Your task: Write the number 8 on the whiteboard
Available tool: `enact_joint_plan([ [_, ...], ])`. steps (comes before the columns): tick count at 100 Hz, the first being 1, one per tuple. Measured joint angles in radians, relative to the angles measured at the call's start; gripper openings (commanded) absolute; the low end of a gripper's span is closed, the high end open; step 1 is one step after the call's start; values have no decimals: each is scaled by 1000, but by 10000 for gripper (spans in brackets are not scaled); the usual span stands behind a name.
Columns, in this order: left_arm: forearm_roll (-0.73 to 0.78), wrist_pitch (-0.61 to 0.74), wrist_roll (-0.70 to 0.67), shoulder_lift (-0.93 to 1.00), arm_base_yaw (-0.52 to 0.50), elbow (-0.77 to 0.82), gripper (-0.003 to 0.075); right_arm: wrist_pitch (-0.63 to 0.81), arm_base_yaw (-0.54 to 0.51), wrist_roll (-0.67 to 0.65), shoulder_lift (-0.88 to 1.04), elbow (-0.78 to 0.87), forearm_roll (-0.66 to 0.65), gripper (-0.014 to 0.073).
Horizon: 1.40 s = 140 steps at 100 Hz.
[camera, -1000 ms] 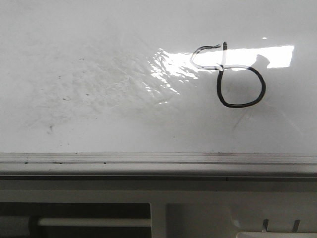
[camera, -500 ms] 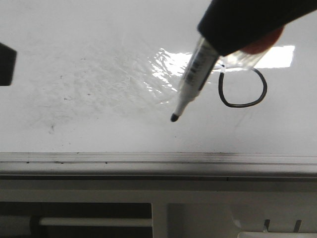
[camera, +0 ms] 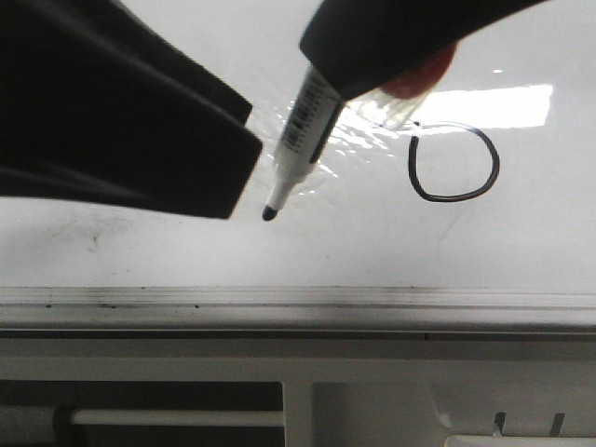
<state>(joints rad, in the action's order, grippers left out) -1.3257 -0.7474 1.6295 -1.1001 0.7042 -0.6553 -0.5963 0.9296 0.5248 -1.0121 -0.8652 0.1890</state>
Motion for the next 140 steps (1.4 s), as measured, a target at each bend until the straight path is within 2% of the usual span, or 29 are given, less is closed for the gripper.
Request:
enact_joint_plan([
  [41,-19,-50,0,-54,0,-7,356,32,65,1,-13,0,10,-71],
  [55,-24,-54,0,-66,0,-7,260,34,87,1,-13,0,20,-71],
  [82,-41,-82,15,-71,4,-7,-21,29,103,0,-13,-1,34,-71],
  [105,-17,-102,39,-71,4,-7,-20,19,105,-1,-13,-1,58,-61],
  [114,-8,-104,39,-71,4,-7,-20,18,105,-2,-13,-1,62,36],
  [129,-7,-128,34,-71,4,-7,-20,35,107,-2,-14,-1,58,382],
  [136,-7,-132,23,-71,4,-7,-20,61,107,-2,-12,-1,56,499],
  [140,-7,-133,18,-71,4,-7,-20,74,107,-2,-7,-1,56,531],
])
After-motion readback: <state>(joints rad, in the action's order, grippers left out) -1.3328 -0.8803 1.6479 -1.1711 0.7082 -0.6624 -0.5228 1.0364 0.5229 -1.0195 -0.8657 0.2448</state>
